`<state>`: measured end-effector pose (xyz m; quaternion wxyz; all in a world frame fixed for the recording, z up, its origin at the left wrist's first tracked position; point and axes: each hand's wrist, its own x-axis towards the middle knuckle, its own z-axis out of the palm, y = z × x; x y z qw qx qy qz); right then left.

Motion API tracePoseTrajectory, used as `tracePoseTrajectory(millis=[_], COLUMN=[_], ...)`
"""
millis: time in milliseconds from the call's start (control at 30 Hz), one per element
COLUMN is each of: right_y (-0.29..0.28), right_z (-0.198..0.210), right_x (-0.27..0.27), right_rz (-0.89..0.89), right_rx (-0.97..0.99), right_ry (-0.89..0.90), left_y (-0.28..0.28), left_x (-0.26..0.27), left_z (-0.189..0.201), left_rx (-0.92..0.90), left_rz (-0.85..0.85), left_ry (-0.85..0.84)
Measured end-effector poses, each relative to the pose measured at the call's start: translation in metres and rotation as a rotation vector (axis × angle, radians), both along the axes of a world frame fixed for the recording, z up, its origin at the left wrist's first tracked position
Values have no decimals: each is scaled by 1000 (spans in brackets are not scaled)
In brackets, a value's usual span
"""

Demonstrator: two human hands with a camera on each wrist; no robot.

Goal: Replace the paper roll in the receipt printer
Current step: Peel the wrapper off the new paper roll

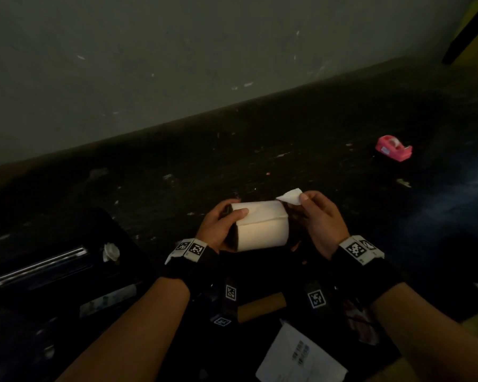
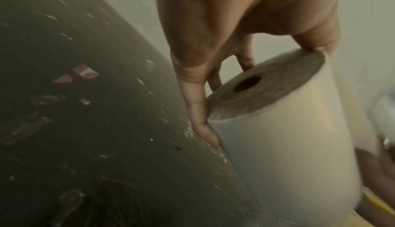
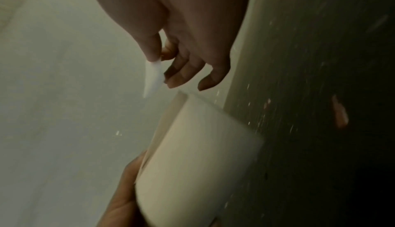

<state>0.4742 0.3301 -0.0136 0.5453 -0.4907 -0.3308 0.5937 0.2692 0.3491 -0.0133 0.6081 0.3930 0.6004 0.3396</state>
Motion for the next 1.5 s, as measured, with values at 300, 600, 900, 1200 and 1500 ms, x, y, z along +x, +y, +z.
tracePoseTrajectory(millis=[300,600,900,1200,1500], right_y=[-3,-34,-36,-27,-25], right_z=[-45,-66,-73,-63,-40], right_x=[45,55,60,53,39], right_rz=[624,863,875,1045,709], right_rx=[187,147,117,9,159], right_ry=[-1327,-1491,-1566,-1690,-1437], left_y=[0,0,3,3,2], left_x=[-16,-20,-17,-17,-24], left_z=[-19,-34,-32,-35,-35], left_rx=[-142,-201,-147,-147,-217], left_rz=[53,45,-22,-19,-33], left_ry=[52,138,248,250,174])
